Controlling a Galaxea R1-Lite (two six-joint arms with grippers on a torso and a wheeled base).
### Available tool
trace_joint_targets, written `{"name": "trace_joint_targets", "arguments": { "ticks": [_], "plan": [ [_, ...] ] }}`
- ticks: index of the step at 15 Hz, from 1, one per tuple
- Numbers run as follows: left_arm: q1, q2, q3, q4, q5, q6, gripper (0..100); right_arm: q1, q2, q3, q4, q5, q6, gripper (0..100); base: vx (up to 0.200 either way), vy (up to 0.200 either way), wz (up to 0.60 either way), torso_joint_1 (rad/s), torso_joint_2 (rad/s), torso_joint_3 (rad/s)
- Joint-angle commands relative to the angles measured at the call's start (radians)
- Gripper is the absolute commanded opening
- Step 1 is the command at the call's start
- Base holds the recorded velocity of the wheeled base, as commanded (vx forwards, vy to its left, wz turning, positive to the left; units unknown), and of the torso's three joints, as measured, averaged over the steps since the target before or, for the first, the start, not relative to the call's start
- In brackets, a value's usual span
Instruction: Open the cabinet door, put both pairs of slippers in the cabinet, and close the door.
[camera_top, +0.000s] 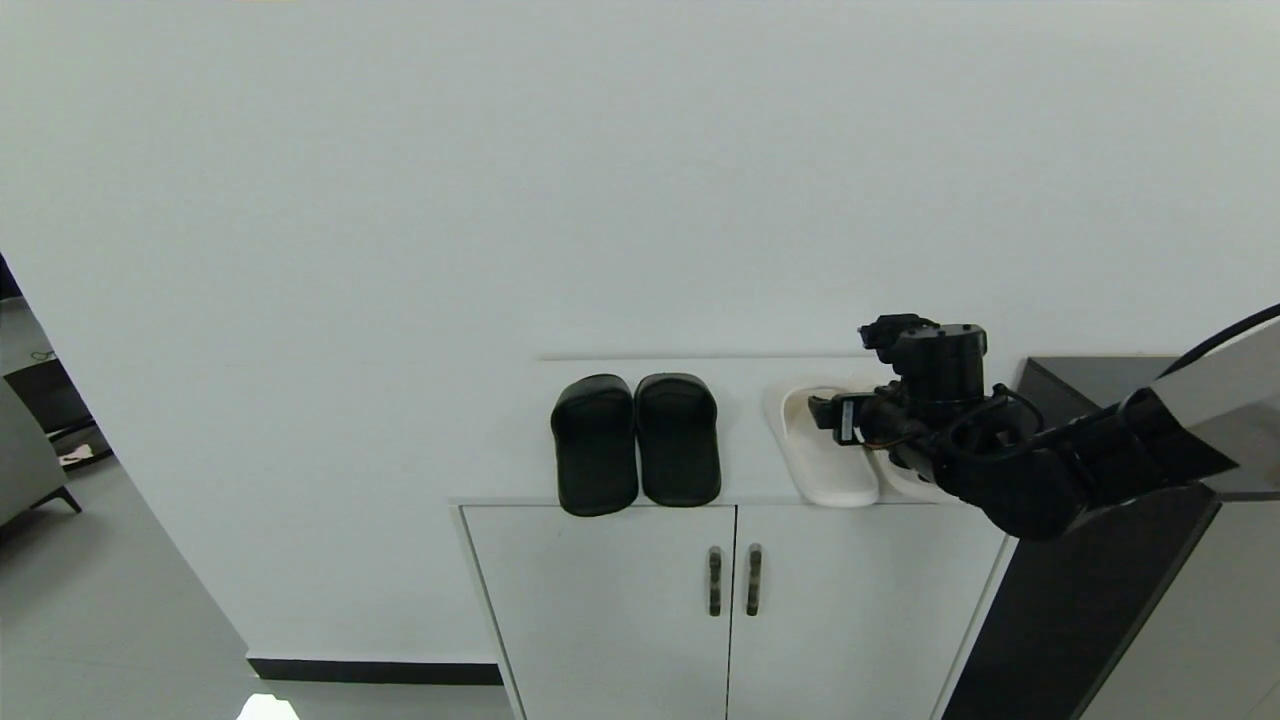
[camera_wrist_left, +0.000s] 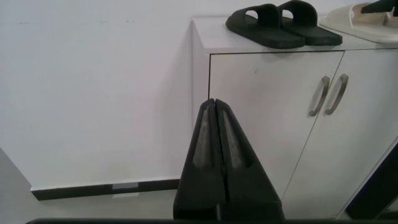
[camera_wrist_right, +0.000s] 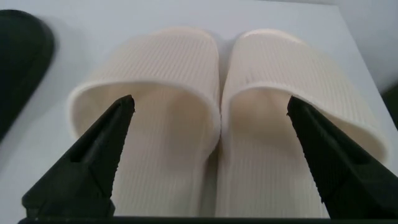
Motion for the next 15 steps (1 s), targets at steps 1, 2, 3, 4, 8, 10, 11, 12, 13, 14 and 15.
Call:
{"name": "trace_joint_targets", "arguments": {
  "ticks": [1, 2, 3, 4, 8, 10, 11, 12, 13, 14, 15],
  "plan": [
    [0.0, 0.0, 0.0, 0.0, 0.0, 0.0, 0, -0.006, 0.051, -0.034, 0.0, -0.002, -0.005, 100, 0.0, 0.0, 0.0, 0.0, 0.0, 0.0],
    [0.0, 0.0, 0.0, 0.0, 0.0, 0.0, 0, -0.006, 0.058, -0.04, 0.0, -0.002, -0.005, 100, 0.0, 0.0, 0.0, 0.0, 0.0, 0.0],
    [0.0, 0.0, 0.0, 0.0, 0.0, 0.0, 0, -0.009, 0.078, -0.064, 0.002, -0.002, -0.007, 100, 0.0, 0.0, 0.0, 0.0, 0.0, 0.0],
    [0.0, 0.0, 0.0, 0.0, 0.002, 0.0, 0, -0.017, 0.092, -0.081, 0.002, -0.002, -0.016, 100, 0.0, 0.0, 0.0, 0.0, 0.0, 0.0],
    [0.0, 0.0, 0.0, 0.0, 0.002, 0.0, 0, -0.043, 0.13, -0.144, 0.01, -0.002, -0.027, 0, 0.0, 0.0, 0.0, 0.0, 0.0, 0.0],
    [0.0, 0.0, 0.0, 0.0, 0.002, 0.0, 0, -0.056, 0.14, -0.17, 0.019, 0.001, -0.027, 0, 0.0, 0.0, 0.0, 0.0, 0.0, 0.0],
    [0.0, 0.0, 0.0, 0.0, 0.002, 0.0, 0, -0.057, 0.14, -0.176, 0.031, 0.001, -0.027, 0, 0.0, 0.0, 0.0, 0.0, 0.0, 0.0],
    [0.0, 0.0, 0.0, 0.0, 0.002, 0.0, 0, -0.056, 0.138, -0.179, 0.034, 0.003, -0.027, 0, 0.0, 0.0, 0.0, 0.0, 0.0, 0.0],
    [0.0, 0.0, 0.0, 0.0, 0.002, 0.0, 0, -0.056, 0.136, -0.181, 0.034, 0.004, -0.025, 0, 0.0, 0.0, 0.0, 0.0, 0.0, 0.0],
    [0.0, 0.0, 0.0, 0.0, 0.002, 0.0, 0, -0.051, 0.13, -0.181, 0.034, 0.004, -0.025, 0, 0.0, 0.0, 0.0, 0.0, 0.0, 0.0],
    [0.0, 0.0, 0.0, 0.0, 0.002, 0.0, 0, -0.042, 0.115, -0.175, 0.034, 0.004, -0.025, 0, 0.0, 0.0, 0.0, 0.0, 0.0, 0.0]
  ]
}}
